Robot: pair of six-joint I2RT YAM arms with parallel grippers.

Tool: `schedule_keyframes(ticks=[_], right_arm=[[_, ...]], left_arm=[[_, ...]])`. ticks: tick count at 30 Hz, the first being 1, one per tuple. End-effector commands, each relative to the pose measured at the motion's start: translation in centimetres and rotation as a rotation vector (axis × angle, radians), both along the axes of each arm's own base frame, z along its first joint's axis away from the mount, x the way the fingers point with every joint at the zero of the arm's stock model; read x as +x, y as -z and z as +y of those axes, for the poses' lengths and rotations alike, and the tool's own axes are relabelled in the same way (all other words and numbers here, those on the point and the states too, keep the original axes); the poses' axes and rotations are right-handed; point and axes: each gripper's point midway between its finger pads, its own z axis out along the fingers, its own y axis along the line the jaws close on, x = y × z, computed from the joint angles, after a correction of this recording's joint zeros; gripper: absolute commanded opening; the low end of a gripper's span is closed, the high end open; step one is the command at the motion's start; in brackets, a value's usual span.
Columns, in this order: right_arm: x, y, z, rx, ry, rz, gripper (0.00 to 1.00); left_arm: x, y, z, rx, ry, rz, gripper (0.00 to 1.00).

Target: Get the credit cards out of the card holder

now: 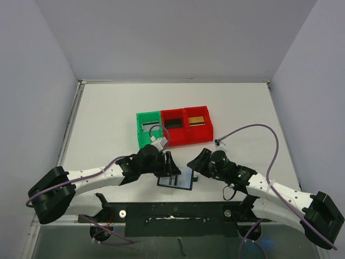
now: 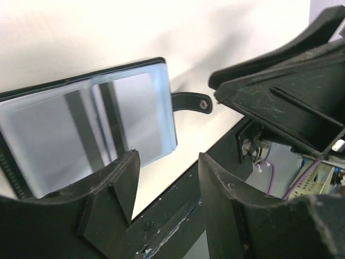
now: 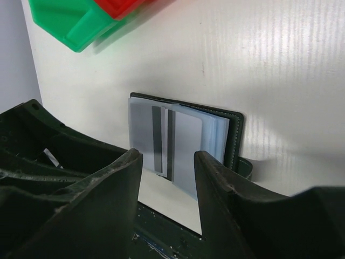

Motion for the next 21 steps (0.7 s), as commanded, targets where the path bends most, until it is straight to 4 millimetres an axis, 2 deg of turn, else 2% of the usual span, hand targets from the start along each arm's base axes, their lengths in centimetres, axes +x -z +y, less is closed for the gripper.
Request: schedule_keyframes(ticks=[1,4,7,11,16,21], right_arm=[[0.5,-2.3,2.5,0.079,-0.071,-0.071,0.4],[0.3,-2.1,3.8,0.053,-0.105,-0.061,0.36],[0.2,-0.9,4.5,-0.007,-0.115,-0.028,0.33],[-0.5,2.4,3.9,-0.114,-0.092,0.062,0.32],[-2.4,6.7,2.4,-0.159,-0.077,0.176,0.27],[-3.3,8.5,0.6,-0.187,-0.035,0.226,0.25]], left_arm=[[1.6,0.2,2.1,0.003,-0.113,0.0,0.46],[2.1,-0.3,2.6,-0.046,-0.129,0.011,0.46],[2.5,-1.0,2.4,-0.081,-0.116,0.006,0.46],[2.2,-1.0,1.5,-0.111,-0.062,0.027,0.46],[1.6,0.0,0.6,-0.132,-0.019,0.071,0.46],[1.4,1.9,0.3,-0.092,-0.005,0.107,0.45]])
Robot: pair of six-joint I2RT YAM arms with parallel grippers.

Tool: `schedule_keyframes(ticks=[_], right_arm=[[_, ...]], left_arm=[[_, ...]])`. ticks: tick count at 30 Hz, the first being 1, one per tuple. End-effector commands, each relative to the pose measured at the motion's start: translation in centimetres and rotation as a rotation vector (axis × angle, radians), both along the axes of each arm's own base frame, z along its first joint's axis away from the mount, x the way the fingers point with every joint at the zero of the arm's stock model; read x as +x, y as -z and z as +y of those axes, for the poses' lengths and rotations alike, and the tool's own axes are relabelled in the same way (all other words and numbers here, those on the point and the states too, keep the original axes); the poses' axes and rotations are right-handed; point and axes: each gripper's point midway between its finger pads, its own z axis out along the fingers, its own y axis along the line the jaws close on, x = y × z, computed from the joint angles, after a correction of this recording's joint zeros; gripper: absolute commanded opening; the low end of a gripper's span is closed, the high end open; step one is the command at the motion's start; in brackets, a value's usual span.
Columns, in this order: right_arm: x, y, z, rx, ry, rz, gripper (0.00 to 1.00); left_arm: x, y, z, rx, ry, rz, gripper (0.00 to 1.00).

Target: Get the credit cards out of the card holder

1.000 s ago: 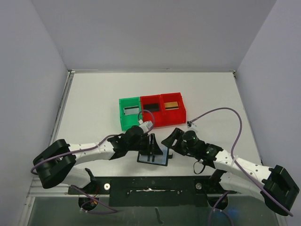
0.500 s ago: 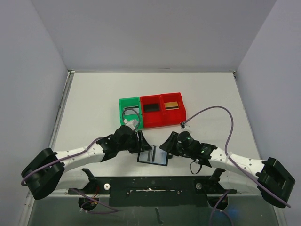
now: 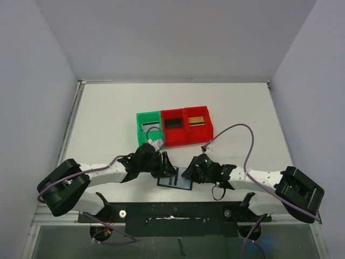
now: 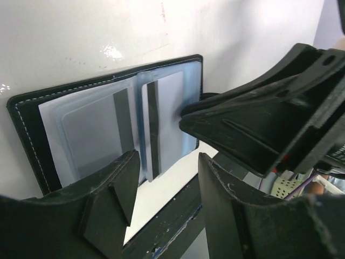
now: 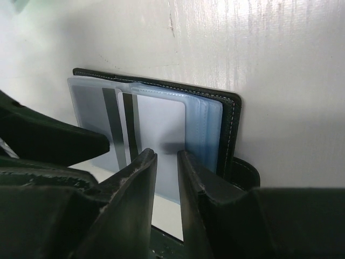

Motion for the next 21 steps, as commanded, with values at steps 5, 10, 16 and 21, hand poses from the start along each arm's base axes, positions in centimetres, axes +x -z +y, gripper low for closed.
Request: schedule_keyframes(ticks=[5,10,16,21], right_arm=[[-1.4,3.0,-2.9,-0.067,0.057,0.071,0.25],[-1.5,3.0,-2.8,-0.041,0.066,0.069,0.25],[-1.6,3.2,-3.0,-0.036,0.071,0.073,0.25],[-1.6,3.2,-2.9,-0.028,0.067,0.072,0.26]], left_arm=[[0.3,0.4,-1.4,-0.041,0.039,-0.007,0.44],[-0.1,1.0,-1.5,-0.047,0.047,0.01,0.37],[-0.1,0.7,-1.5,-0.071,0.024,0.017,0.25],[-0.4,0.5,-2.1,-0.116,0.036,0.035,0.19]])
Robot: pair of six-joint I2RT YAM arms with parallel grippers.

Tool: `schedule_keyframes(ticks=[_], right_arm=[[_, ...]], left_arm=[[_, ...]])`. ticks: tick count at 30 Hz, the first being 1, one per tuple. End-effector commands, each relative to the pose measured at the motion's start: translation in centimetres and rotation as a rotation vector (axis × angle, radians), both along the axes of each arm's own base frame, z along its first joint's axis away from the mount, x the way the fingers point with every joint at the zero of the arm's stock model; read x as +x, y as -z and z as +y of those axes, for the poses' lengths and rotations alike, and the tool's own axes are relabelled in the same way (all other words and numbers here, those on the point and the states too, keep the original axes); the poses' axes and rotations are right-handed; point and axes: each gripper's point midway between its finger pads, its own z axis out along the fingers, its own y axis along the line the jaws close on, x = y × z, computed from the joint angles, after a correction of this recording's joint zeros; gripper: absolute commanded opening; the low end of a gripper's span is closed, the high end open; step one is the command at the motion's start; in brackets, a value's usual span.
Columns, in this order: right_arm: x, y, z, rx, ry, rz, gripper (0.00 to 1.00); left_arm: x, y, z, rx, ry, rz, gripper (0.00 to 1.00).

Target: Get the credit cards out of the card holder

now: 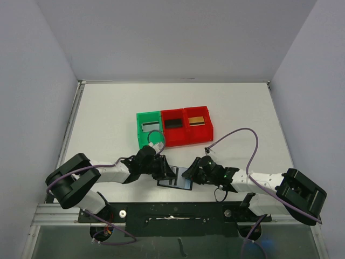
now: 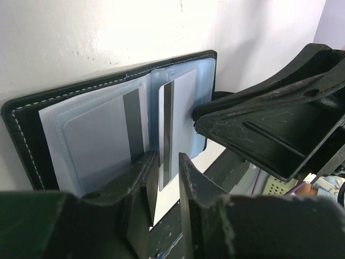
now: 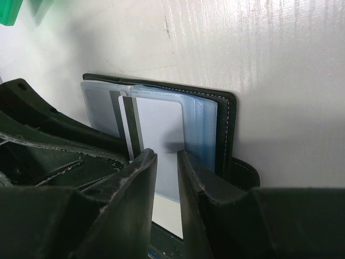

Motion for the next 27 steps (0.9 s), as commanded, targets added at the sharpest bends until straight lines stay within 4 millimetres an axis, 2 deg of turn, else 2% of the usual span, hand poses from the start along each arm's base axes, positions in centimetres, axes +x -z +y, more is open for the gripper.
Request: schedule_keyframes(ticks=[1,6,10,16,27], right_arm=[[-1.6,3.1,-2.8,-0.119,0.0,0.068,0.26],[-1.7,3.3,-2.8,-0.113,0.001,0.071,0.26],[-1.7,3.3,-2.9,-0.114,0.003,0.071,0.26],[-1.6,3.2,-3.2,-0.115,0.014,0.067,0.26],[-0.9,2.3,-2.7,-0.117,-0.017,0.022,0.27]], left_arm=[[0.3,-1.8,-1.7,-0.104,0.02,-0.023,0.18],[0.4,-1.7,-1.6,-0.109,0.004,-0.017,0.12],[0.4,-1.7,-1.6,-0.106,0.009,-0.018,0.01],[1.3,-1.1,0.1,-0.002,-0.015,-0.039,0.0],[1.4,-1.7,0.7,0.017,-0.016,-0.06,0.0]])
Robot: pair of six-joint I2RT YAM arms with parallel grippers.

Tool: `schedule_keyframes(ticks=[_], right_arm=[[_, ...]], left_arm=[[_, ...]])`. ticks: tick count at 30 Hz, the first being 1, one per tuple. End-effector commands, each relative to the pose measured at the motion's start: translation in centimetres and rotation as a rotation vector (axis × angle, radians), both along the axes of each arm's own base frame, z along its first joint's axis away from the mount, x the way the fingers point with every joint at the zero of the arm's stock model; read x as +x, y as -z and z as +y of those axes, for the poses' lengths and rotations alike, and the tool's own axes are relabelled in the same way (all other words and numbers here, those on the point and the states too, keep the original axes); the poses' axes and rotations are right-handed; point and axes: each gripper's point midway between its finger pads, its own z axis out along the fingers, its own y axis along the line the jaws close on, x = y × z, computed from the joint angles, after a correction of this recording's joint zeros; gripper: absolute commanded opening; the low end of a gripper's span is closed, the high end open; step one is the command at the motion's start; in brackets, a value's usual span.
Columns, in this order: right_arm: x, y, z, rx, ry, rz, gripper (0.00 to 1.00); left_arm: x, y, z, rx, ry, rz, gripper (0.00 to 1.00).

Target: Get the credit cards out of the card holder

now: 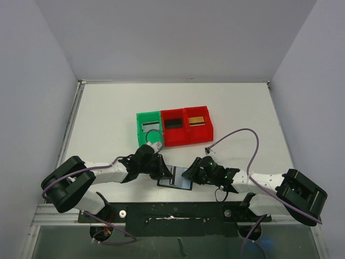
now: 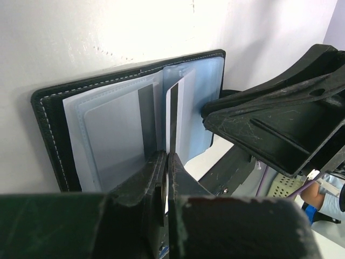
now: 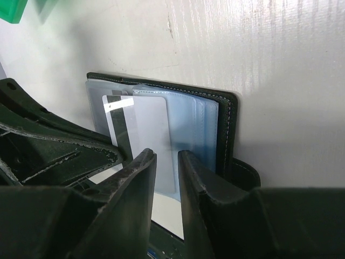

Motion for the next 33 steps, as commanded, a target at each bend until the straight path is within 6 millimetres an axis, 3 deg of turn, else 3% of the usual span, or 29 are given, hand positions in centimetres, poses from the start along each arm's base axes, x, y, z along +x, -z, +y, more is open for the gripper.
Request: schedule_keyframes(ticks=[1,4,10,13,15,19,23,28,33], right_arm=[[-0.9,1.9,-2.4,-0.137,-0.026,0.021,0.27],[-0.2,0.5,-2.0,-0.135,-0.048,-0.017,0.29],[1.3,-4.1,0.7,-0.032,-0.116,-0.148,0.31],[1.8,-4.9,1.5,0.008,-0.128,-0.173,0.32],[1.7,-4.4,1.9,0.035,-0.132,-0.155,0.32],[0.9,-1.4,1.4,0.013,-0.121,-0.043,0.31],[-0.4,1.3,0.1,-0.002,-0.071,0.047,0.3],[-0.9,2.1,-1.0,-0.01,-0.035,0.064,0.3],[-0.6,1.8,-1.3,-0.001,-0.022,0.049,0.3]], left_arm=[[1.2,-1.7,-0.4,-0.018,-0.002,-0.067,0.0],[1.3,-1.9,-0.5,-0.023,0.005,-0.073,0.0],[1.3,-2.1,-0.6,-0.033,-0.002,-0.078,0.0],[1.4,-2.2,-0.6,-0.038,-0.001,-0.081,0.0],[1.4,-2.2,-0.7,-0.041,-0.002,-0.079,0.0],[1.4,-2.5,-0.9,-0.051,0.005,-0.081,0.01],[1.2,-2.8,-1.4,-0.082,0.017,-0.079,0.12],[0.9,-3.1,-2.2,-0.132,0.039,-0.058,0.18],[0.9,-3.1,-2.4,-0.148,0.023,-0.051,0.12]])
